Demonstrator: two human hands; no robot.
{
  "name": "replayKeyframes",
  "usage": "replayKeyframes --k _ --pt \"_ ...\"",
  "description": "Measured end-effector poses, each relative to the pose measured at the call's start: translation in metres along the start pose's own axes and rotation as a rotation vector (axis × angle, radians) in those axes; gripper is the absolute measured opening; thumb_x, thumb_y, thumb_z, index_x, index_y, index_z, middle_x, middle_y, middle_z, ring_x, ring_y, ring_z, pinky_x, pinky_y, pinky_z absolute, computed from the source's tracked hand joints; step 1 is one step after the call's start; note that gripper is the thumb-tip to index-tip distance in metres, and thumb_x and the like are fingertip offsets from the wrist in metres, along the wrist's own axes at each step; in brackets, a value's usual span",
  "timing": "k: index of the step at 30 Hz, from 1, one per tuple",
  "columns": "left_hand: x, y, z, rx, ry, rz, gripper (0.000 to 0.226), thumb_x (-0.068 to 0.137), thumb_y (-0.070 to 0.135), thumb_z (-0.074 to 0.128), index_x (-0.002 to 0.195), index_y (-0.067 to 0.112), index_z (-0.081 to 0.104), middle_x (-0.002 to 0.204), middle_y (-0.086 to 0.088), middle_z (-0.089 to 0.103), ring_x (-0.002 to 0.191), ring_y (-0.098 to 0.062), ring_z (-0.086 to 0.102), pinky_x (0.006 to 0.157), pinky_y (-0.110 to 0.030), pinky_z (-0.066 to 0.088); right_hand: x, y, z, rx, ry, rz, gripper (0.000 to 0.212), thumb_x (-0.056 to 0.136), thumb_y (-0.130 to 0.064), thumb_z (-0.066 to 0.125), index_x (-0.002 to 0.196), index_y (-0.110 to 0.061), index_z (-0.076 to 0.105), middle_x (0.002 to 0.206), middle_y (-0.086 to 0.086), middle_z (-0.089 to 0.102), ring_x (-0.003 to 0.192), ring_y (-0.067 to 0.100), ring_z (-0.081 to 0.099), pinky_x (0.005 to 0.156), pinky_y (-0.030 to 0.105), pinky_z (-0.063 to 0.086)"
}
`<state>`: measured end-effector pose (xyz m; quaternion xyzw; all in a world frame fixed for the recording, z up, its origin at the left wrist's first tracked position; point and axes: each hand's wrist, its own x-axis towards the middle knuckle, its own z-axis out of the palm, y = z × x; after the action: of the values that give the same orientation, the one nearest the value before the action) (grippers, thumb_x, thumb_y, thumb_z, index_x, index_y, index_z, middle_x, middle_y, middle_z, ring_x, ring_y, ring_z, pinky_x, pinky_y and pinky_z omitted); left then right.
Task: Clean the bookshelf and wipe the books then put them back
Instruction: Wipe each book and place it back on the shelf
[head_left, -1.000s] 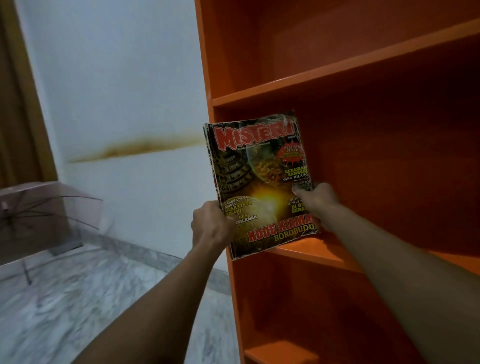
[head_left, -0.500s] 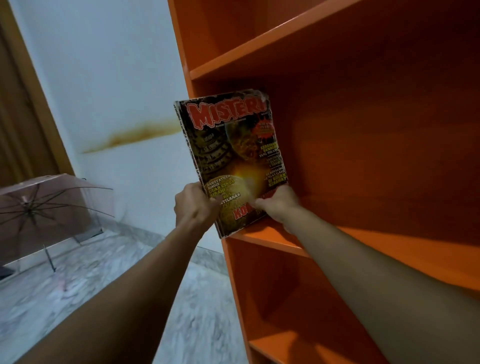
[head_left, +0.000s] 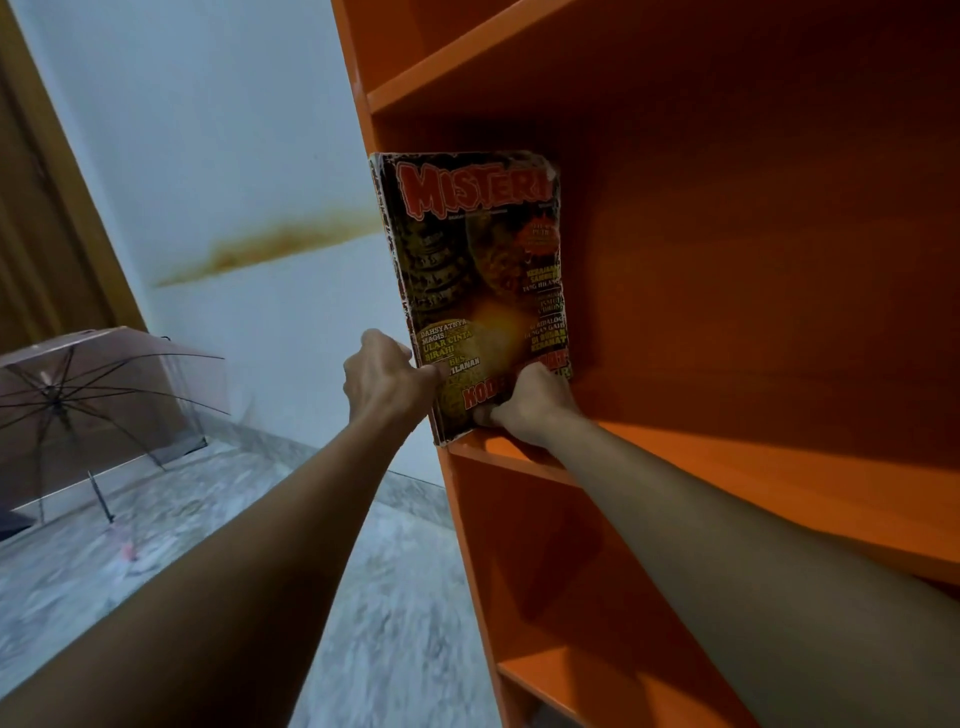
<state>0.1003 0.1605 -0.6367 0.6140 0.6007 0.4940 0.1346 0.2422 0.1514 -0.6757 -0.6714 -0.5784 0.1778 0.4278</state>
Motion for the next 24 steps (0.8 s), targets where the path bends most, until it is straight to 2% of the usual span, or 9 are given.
replayKeyframes --k 3,9,14,16,19,24 --pt "0.002 0.000 0.000 0.024 -0.051 0.010 0.031 0.081 0.032 0.079 0.087 0.004 0.069 0.084 -0.011 0.071 0.075 -0.029 0.070 0.067 -0.048 0.061 0.000 0.001 -0.001 0.010 -0.002 -0.017 0.049 0.073 -0.032 0.083 0.111 -0.005 0.065 0.118 0.012 0.065 0.107 0.032 0.060 0.078 0.029 0.044" --pt "-0.002 -0.001 0.004 0.037 -0.034 -0.006 0.034 0.087 0.037 0.070 0.076 0.005 0.065 0.081 -0.013 0.070 0.074 -0.031 0.069 0.072 -0.045 0.060 -0.002 -0.001 -0.004 0.006 -0.004 -0.031 0.052 0.074 -0.031 0.083 0.116 -0.007 0.064 0.120 0.010 0.065 0.110 0.031 0.059 0.082 0.029 0.046" --pt "-0.008 -0.004 0.007 0.057 -0.038 -0.042 0.043 0.088 0.047 0.066 0.087 0.003 0.067 0.084 -0.012 0.069 0.075 -0.029 0.069 0.068 -0.039 0.059 -0.004 0.001 -0.008 -0.005 0.004 -0.032 0.057 0.074 -0.033 0.082 0.122 -0.009 0.062 0.123 0.008 0.064 0.113 0.029 0.058 0.085 0.029 0.046" --pt "-0.010 -0.006 0.009 0.060 -0.049 -0.054 0.046 0.088 0.050 0.065 0.093 0.003 0.067 0.088 -0.012 0.070 0.077 -0.029 0.069 0.058 -0.032 0.053 -0.005 0.001 -0.010 -0.015 -0.005 -0.031 0.056 0.074 -0.033 0.082 0.121 -0.010 0.062 0.121 0.007 0.065 0.111 0.028 0.059 0.081 0.027 0.044" --pt "-0.013 -0.010 0.009 0.068 -0.058 -0.065 0.056 0.087 0.054 0.058 0.104 0.002 0.064 0.096 -0.016 0.069 0.083 -0.032 0.069 0.049 -0.026 0.041 -0.009 0.000 -0.011 -0.036 -0.005 -0.034 0.057 0.074 -0.033 0.083 0.121 -0.009 0.062 0.122 0.007 0.064 0.112 0.028 0.058 0.086 0.030 0.047" --pt "-0.033 -0.020 0.002 0.131 -0.069 -0.043 0.051 0.093 0.038 0.047 0.117 -0.005 0.058 0.106 -0.024 0.066 0.094 -0.037 0.065 0.046 -0.028 0.033 -0.027 -0.008 -0.013 -0.138 -0.030 -0.022 0.043 0.082 -0.027 0.077 0.114 -0.005 0.059 0.115 0.010 0.062 0.105 0.029 0.059 0.086 0.033 0.049"
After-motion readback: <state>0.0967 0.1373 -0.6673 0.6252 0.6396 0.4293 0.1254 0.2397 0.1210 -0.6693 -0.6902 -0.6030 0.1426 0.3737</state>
